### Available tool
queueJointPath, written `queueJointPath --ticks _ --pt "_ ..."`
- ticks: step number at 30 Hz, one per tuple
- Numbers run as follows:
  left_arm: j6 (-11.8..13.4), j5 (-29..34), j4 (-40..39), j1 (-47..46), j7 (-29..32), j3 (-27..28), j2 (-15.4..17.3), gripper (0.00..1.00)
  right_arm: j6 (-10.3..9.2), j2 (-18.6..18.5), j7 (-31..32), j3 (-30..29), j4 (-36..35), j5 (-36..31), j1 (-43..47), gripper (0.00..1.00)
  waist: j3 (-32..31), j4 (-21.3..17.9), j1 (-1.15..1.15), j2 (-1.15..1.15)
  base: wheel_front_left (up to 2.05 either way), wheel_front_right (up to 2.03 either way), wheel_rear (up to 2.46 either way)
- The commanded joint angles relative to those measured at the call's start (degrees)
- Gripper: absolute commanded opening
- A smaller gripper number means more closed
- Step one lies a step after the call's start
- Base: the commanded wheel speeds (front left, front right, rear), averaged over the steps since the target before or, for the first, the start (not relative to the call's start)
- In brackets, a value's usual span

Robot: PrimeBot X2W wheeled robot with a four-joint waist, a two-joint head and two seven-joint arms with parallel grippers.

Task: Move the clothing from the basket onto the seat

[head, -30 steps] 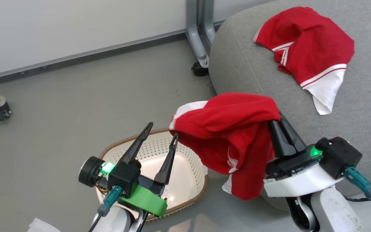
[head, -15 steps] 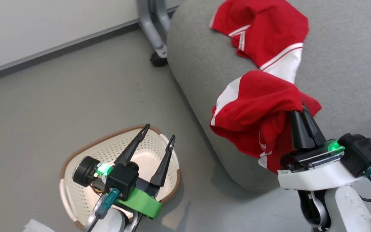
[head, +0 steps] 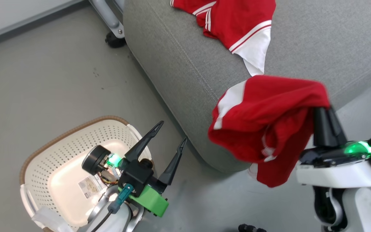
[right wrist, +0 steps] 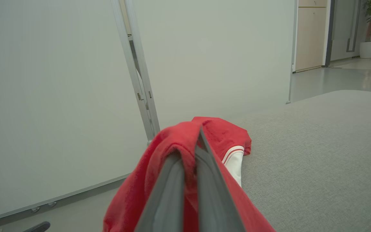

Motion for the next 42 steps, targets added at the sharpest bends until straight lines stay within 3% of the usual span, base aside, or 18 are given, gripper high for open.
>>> queueJointPath --ticks 1,7,10,14,20,23,26,27,28,29,35,42 --pt "-0.19 -0.61 0.08 -1.50 -0.04 -0.46 0.56 1.00 -0.03 -0.08 -0.18 -0.63 -0.72 1.54 -1.64 0.00 3.12 -0.96 0.00 0.00 0.00 0.00 0.00" --pt "-0.21 -0.40 0.12 -5.86 -0.04 -3.12 2.38 1.00 -0.03 -2.43 -0.18 -4.06 -1.26 5.46 -13.22 0.00 10.39 0.00 0.00 0.00 0.00 0.00 0.00" --pt "-0.22 -0.76 -0.16 -9.77 0.19 -5.54 3.51 1.00 -0.03 -6.47 -0.18 -7.25 0.10 7.45 -21.67 0.00 15.38 2.60 0.00 0.00 0.00 0.00 0.00" --pt "-0.21 -1.04 -0.81 -14.46 0.14 -7.59 4.32 1.00 -0.03 -14.96 -0.18 -9.66 3.77 7.66 -34.06 0.00 21.25 6.38 0.00 0.00 0.00 0.00 0.00" --pt "-0.22 -1.04 -0.35 -19.00 0.01 -8.81 4.81 1.00 -0.05 -24.42 -0.17 -10.82 17.05 5.29 -49.34 0.00 26.55 12.23 0.00 0.00 0.00 0.00 0.00" --pt "-0.10 -1.12 0.00 -19.76 -0.07 -8.96 4.27 1.00 -0.05 -26.50 -0.18 -10.41 24.52 3.80 -52.85 0.00 27.53 14.22 0.00 0.00 0.00 0.00 0.00" --pt "0.24 -1.17 -0.06 -20.04 -0.12 -8.85 3.81 1.00 -0.05 -26.14 -0.18 -11.01 31.85 3.05 -54.11 0.00 27.98 15.65 0.00 0.00 0.00 0.00 0.00" --pt "0.37 -1.18 -0.17 -20.03 -0.11 -8.73 3.77 1.00 -0.04 -25.44 -0.18 -11.26 33.44 2.86 -54.24 0.20 28.05 15.85 0.00 0.00 0.00 0.00 0.00" --pt "0.37 -1.20 -0.29 -19.97 -0.11 -8.67 3.72 1.00 -0.05 -24.80 -0.17 -11.57 34.92 3.10 -53.82 0.68 28.05 16.00 0.00 0.00 0.00 0.00 0.00" --pt "0.48 -1.22 -0.34 -19.86 -0.10 -8.60 3.70 1.00 -0.05 -24.33 -0.18 -12.44 35.92 2.80 -53.20 1.00 28.01 16.15 0.00 0.00 0.00 0.00 0.00" --pt "1.34 -1.54 -0.58 -18.53 -0.10 -7.50 3.62 1.00 -0.05 -18.91 -0.18 -16.83 31.29 0.23 -44.88 1.00 26.30 15.74 0.00 0.00 0.00 0.00 0.00" --pt "4.51 -2.55 0.23 -15.47 -0.10 -4.88 2.64 1.00 -0.07 -8.57 -0.19 -19.58 21.27 -3.60 -29.18 1.00 20.80 15.70 0.00 0.00 0.00 0.00 0.00"
